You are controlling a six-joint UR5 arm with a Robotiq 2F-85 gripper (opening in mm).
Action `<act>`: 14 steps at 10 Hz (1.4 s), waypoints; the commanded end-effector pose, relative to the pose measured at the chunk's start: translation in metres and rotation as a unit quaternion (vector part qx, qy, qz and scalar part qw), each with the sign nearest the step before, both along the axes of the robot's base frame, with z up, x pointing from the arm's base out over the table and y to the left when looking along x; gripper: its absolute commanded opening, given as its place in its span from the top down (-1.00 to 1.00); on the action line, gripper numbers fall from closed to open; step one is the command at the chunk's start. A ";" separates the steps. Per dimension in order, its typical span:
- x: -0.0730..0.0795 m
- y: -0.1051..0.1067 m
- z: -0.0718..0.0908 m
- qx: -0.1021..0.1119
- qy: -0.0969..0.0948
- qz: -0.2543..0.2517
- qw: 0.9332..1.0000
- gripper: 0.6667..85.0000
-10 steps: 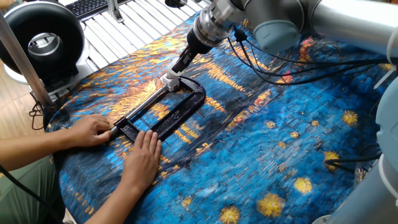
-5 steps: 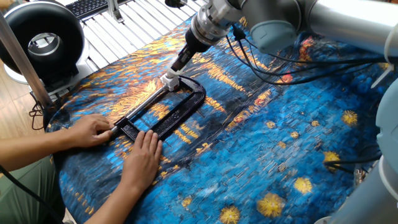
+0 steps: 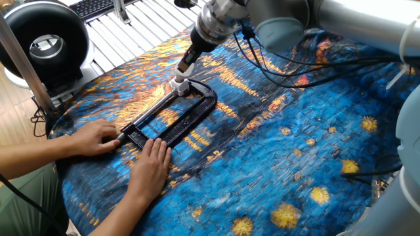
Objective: Install the light bulb by rotating it
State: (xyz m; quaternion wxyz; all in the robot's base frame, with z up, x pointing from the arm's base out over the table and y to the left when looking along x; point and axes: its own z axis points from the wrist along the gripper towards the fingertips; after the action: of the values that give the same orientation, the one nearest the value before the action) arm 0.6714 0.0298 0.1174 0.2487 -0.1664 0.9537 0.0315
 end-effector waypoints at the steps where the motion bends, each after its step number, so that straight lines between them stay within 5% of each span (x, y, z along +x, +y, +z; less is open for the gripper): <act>1: 0.003 0.008 0.015 -0.006 0.019 -0.018 1.000 0.99; 5: 0.000 0.013 0.032 -0.019 0.056 -0.021 0.998 0.99; 8: -0.018 0.008 0.034 -0.046 0.127 -0.027 0.990 0.99; 12: -0.022 0.010 0.040 -0.062 0.166 -0.043 0.983 0.99; 14: -0.045 0.001 0.047 -0.069 0.209 -0.043 0.974 0.99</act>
State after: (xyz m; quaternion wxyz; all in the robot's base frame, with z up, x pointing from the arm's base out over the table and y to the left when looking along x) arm 0.6449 0.0347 0.1558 0.0767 -0.1382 0.9874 -0.0110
